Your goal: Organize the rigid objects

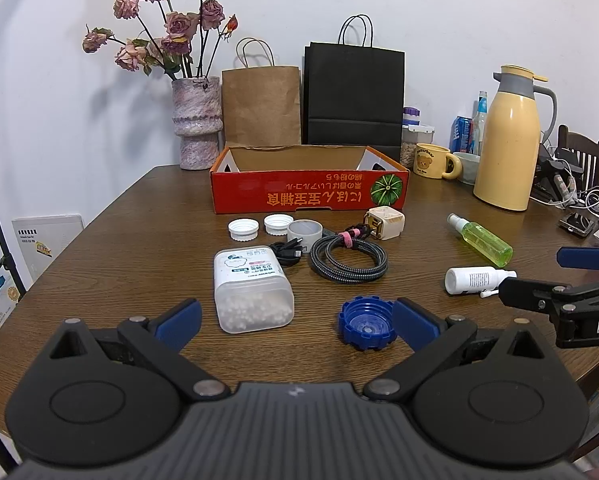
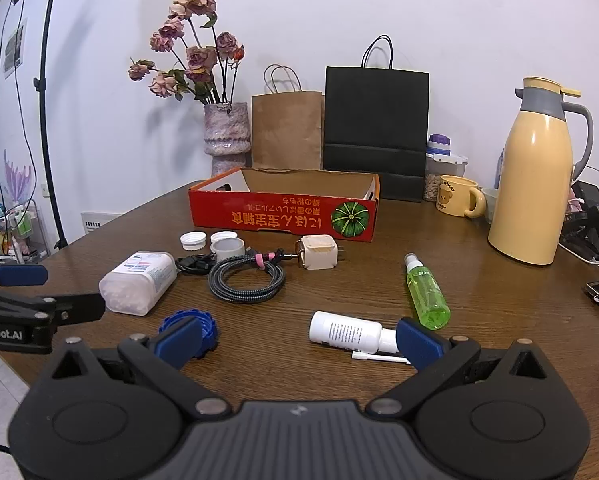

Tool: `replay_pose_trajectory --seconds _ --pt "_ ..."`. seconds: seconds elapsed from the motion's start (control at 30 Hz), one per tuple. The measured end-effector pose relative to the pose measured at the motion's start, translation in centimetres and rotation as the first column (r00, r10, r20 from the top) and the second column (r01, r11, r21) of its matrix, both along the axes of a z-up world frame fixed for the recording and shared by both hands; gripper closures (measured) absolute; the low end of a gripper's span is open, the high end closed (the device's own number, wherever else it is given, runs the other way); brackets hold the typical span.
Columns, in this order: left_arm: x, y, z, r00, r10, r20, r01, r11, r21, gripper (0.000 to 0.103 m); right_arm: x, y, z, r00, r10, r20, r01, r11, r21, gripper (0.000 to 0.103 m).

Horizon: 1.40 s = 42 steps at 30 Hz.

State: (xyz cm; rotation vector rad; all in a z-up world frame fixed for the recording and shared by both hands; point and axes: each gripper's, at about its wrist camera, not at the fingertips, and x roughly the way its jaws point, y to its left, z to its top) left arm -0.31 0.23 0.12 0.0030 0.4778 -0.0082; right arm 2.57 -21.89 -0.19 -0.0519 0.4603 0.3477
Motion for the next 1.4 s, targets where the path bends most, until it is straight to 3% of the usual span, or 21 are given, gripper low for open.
replay_pose_trajectory --seconds 1.4 --pt "0.26 0.25 -0.81 1.0 0.014 -0.02 -0.014 1.0 0.007 0.0 0.53 0.61 -0.74 1.0 0.015 -0.018 -0.015 1.0 -0.01 0.0"
